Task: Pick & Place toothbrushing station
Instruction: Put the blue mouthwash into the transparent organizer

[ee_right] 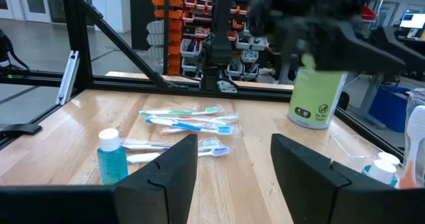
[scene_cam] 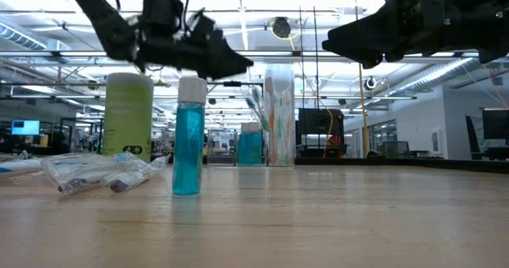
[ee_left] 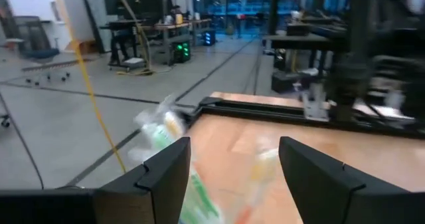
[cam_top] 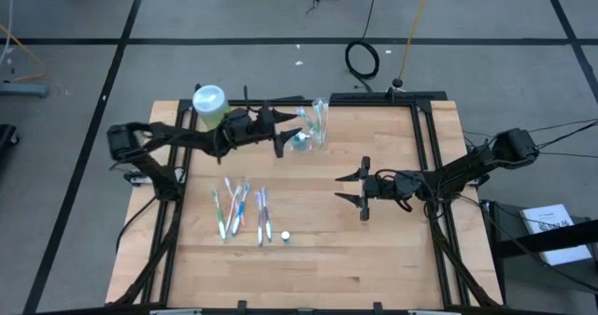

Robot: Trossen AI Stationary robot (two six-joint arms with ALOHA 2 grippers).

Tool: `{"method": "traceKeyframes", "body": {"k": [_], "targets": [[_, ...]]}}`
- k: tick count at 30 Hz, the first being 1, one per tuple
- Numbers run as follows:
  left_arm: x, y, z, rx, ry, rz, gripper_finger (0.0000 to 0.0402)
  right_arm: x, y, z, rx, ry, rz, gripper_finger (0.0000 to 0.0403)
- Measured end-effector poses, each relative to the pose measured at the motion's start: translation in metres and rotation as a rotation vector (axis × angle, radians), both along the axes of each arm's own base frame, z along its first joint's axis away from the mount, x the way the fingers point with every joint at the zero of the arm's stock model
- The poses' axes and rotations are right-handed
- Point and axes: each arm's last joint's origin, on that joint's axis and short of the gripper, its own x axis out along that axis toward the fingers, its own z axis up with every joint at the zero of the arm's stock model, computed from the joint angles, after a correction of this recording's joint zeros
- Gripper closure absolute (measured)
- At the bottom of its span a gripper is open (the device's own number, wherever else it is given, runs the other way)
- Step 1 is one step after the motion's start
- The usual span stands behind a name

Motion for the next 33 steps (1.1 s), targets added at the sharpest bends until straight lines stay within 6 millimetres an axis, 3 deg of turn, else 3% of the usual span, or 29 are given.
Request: {"method": "traceKeyframes", "body": {"k": [7,13,20,28,33], "targets": [[-0.016,-0.048,0.031,0.018,0.113,-0.137,0.0165,0.000,0.000,0.000,0.002,0.000,0.000,0.0220],[-0.026,-0.098,0.042,-0.015,0.171,-0.310,0.0165,0.000,0.000,0.000,0.003,-0.001,0.000,0.0220],[-0.030,-0.153,0.033,-0.050,0.278,-0.559,0.0165,0.000,0.001,-0.001,0.050,0.003,0.005,0.0220],[-0.045,-0.184,0.006,-0.212,0.315,-0.449,0.0165,0.009,0.006,-0.013,0.144,0.049,0.104,0.0220],[-0.057,-0.212,-0.005,-0.259,0.225,-0.550,0.0165,0.022,0.011,-0.023,0.144,0.097,0.111,0.0220]]}}
